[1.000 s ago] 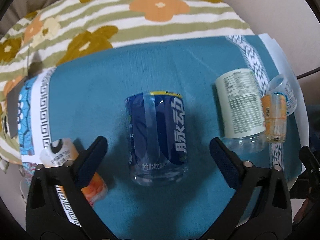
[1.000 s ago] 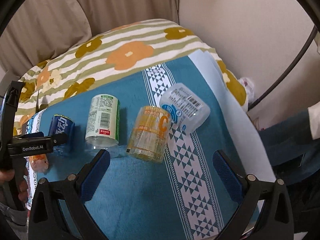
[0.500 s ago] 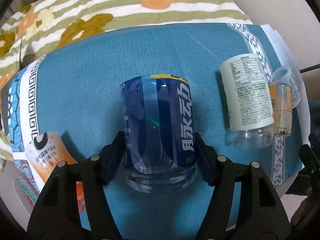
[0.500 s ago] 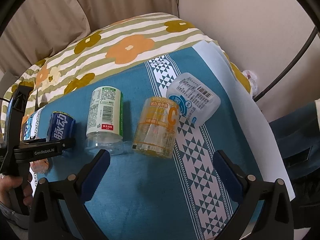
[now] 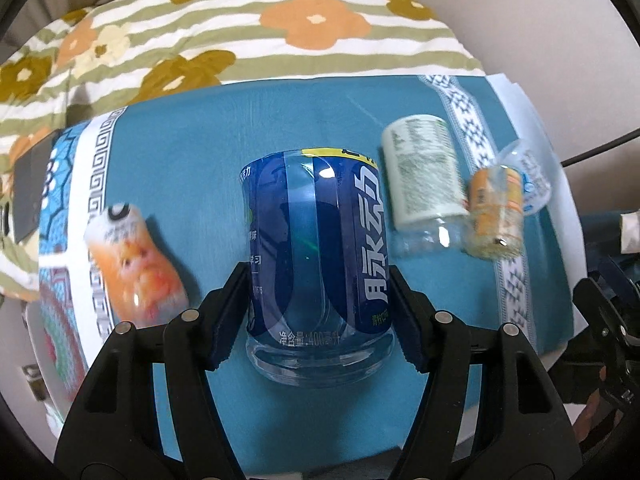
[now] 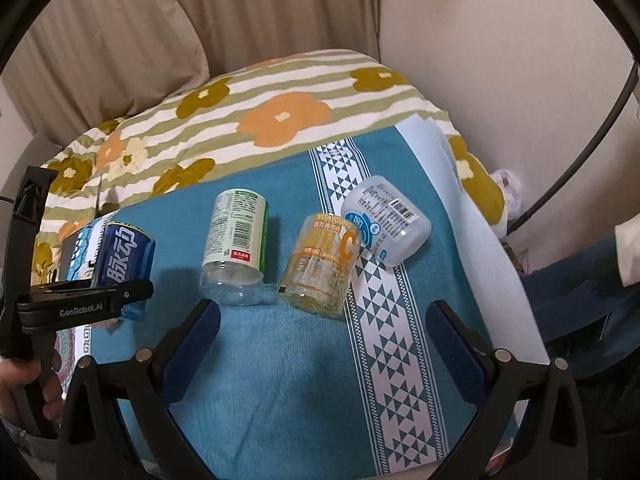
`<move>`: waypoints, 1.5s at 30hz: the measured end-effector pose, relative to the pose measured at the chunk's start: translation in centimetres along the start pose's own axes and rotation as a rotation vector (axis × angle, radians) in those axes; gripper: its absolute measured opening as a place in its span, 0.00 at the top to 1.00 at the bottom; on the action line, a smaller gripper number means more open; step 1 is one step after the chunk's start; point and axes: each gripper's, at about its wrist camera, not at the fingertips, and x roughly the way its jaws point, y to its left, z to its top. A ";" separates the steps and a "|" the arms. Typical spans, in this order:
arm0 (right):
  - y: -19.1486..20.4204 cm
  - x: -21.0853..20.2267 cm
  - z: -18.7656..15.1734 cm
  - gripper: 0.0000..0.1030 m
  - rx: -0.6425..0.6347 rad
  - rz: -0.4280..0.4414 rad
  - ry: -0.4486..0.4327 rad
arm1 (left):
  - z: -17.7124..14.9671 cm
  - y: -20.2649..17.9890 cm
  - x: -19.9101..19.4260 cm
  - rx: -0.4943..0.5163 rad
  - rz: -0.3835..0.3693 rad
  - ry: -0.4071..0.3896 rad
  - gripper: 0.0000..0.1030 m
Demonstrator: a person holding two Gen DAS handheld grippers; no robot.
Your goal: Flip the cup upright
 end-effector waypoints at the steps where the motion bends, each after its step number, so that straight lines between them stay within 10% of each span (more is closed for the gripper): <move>1: -0.2 -0.4 -0.2 0.00 -0.009 0.008 -0.007 | -0.5 -0.3 -0.3 -0.006 0.001 -0.005 0.32; 15: -3.2 -2.1 -4.6 0.00 -0.086 0.095 0.000 | -8.3 -4.2 0.1 -0.087 0.005 -0.008 0.32; 31: -4.8 -0.4 -8.0 0.00 -0.084 0.097 0.071 | -9.9 -4.4 4.5 -0.087 0.047 0.019 0.30; 35: -4.8 -0.4 -7.9 0.00 -0.080 0.100 0.069 | -9.9 -4.5 4.5 -0.083 0.055 0.011 0.05; 45: -4.5 -0.9 -8.1 0.00 -0.090 0.104 0.054 | -9.9 -4.5 3.3 -0.085 0.051 -0.016 0.03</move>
